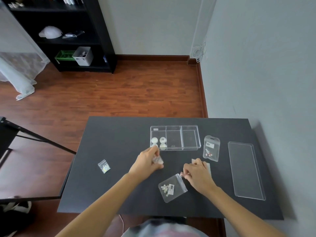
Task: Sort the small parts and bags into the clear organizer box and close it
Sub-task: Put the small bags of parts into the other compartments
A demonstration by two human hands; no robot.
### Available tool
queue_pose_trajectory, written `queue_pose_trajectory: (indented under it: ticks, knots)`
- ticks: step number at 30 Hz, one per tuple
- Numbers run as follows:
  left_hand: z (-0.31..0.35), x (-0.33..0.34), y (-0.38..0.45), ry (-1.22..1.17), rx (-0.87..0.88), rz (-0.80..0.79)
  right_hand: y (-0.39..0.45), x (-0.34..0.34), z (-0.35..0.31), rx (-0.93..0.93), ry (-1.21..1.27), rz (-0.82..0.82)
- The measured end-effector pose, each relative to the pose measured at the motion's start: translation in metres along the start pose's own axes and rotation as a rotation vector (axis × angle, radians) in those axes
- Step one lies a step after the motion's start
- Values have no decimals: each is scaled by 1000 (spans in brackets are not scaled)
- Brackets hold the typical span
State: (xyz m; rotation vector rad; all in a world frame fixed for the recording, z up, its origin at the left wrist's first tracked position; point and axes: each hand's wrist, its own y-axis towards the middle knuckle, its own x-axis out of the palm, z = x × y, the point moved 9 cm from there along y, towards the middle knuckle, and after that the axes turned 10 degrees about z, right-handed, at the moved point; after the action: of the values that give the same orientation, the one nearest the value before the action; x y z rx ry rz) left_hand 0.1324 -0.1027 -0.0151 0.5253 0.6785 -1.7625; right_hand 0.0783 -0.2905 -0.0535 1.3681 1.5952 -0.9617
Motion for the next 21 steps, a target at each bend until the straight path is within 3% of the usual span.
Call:
queue_pose_trajectory:
  ticks: [4,10,21]
  knots:
    - [27,1,39,-22,79,83,-5,-23,8,183,260,186]
    - [47,27,88,76,89,1,-26,-41,40,480,575,344]
    - [52,71,122,462,150,-82,-67,-61,80,588,461,436]
